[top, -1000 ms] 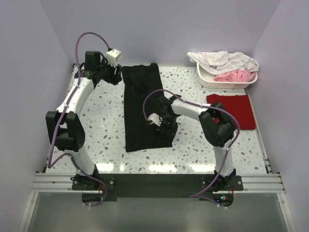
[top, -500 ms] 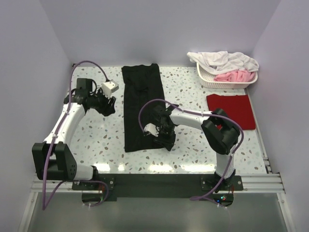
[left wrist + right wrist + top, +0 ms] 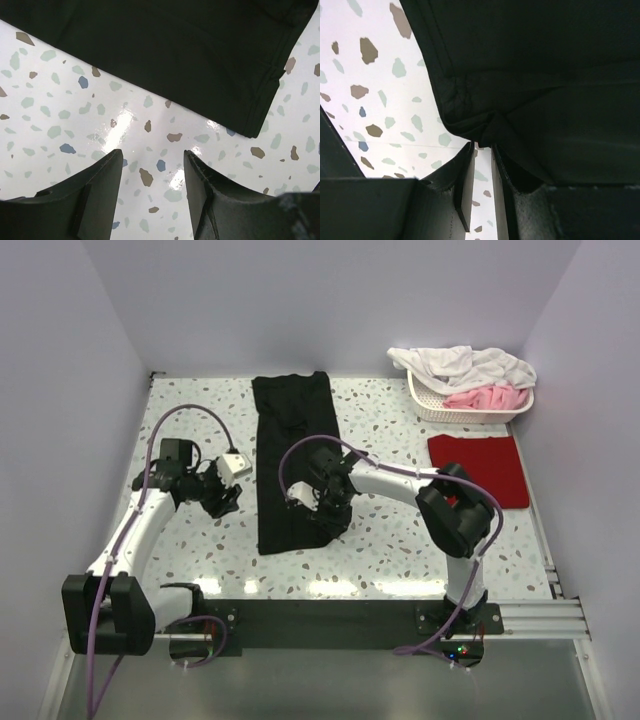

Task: Fold and stack the t-shirts
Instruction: Fold the tshirt

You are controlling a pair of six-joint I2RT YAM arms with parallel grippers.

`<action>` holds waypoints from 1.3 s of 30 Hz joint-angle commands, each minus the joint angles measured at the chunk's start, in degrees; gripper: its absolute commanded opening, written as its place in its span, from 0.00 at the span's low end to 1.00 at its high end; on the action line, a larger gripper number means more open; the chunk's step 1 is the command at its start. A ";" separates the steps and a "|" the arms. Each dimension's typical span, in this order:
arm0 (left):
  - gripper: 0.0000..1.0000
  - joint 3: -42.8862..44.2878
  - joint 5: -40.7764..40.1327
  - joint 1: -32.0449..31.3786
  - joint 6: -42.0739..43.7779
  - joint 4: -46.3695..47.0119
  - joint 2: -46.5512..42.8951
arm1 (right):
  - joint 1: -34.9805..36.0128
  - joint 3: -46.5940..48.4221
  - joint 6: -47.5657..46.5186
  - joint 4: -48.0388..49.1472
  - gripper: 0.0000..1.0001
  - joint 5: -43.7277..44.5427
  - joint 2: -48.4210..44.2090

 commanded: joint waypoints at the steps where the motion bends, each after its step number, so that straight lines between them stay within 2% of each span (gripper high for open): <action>1: 0.57 -1.25 1.22 -0.08 4.62 -0.49 -1.79 | -0.01 -0.91 -2.10 -0.78 0.24 0.30 -0.91; 7: 0.57 -2.48 1.31 -0.08 5.06 -0.40 -2.49 | -0.10 -1.01 -8.26 -11.32 0.25 -4.26 -10.74; 11: 0.57 -3.18 1.83 -0.17 6.02 -0.23 -2.23 | -0.45 0.14 -7.30 -10.38 0.25 -4.27 -14.98; 17: 0.57 -5.11 1.14 -2.36 10.24 -1.02 -2.84 | -2.38 3.30 -4.05 -6.16 0.23 -1.73 -7.60; 26: 0.54 -8.54 -1.42 -5.79 13.93 -1.37 -4.42 | -2.12 -1.26 -2.91 3.77 0.20 0.48 0.13; 36: 0.54 -15.31 -1.33 -11.41 21.75 -1.72 -9.43 | 5.43 -11.19 0.08 10.10 0.21 -1.54 -1.44; 39: 0.54 -16.28 -0.19 -13.00 24.12 -2.24 -9.96 | 6.32 -13.04 0.70 10.72 0.26 -1.81 -4.94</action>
